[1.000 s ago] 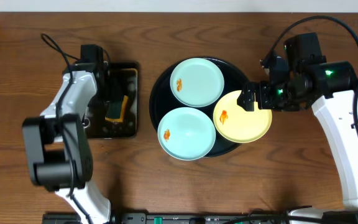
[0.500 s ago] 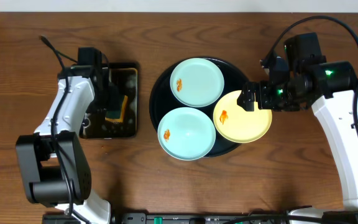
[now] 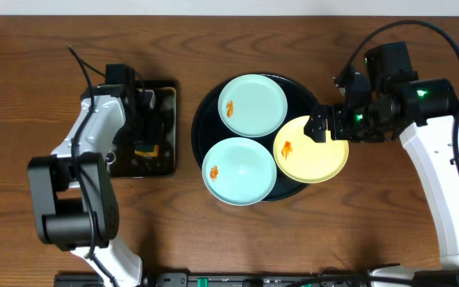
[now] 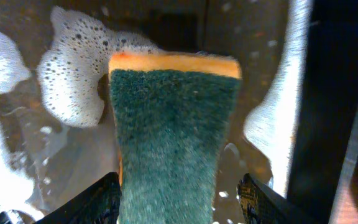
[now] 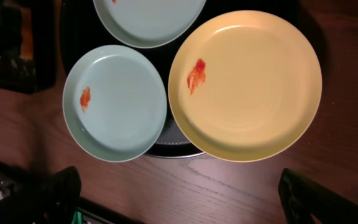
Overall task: Clean dirty plates on tray and stack at the side
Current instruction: 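Dip and rub the sponge in the soapy water with the left gripper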
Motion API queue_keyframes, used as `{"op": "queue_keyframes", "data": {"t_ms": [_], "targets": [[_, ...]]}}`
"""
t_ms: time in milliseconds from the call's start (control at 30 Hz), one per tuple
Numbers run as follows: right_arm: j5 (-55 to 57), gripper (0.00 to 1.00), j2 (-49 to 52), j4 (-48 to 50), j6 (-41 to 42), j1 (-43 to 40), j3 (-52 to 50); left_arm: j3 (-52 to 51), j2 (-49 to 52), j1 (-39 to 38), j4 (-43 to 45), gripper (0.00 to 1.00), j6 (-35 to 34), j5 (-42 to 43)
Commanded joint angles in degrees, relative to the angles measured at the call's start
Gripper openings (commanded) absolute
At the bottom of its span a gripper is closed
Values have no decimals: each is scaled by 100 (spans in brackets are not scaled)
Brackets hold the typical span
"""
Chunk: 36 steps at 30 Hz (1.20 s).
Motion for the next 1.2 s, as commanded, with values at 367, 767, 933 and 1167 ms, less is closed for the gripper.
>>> {"op": "queue_keyframes", "data": {"t_ms": [367, 767, 933, 1167], "targets": [[13, 99, -26, -4, -2, 63, 94, -96, 284, -4, 111, 22, 111, -142], [17, 99, -26, -4, -4, 63, 96, -50, 264, -4, 61, 7, -219, -144], [20, 99, -26, 2, -7, 63, 94, 136, -17, -2, -85, 7, -551, -146], [22, 99, -26, 4, -4, 63, 94, 120, -365, -7, -4, 7, -726, -201]]}}
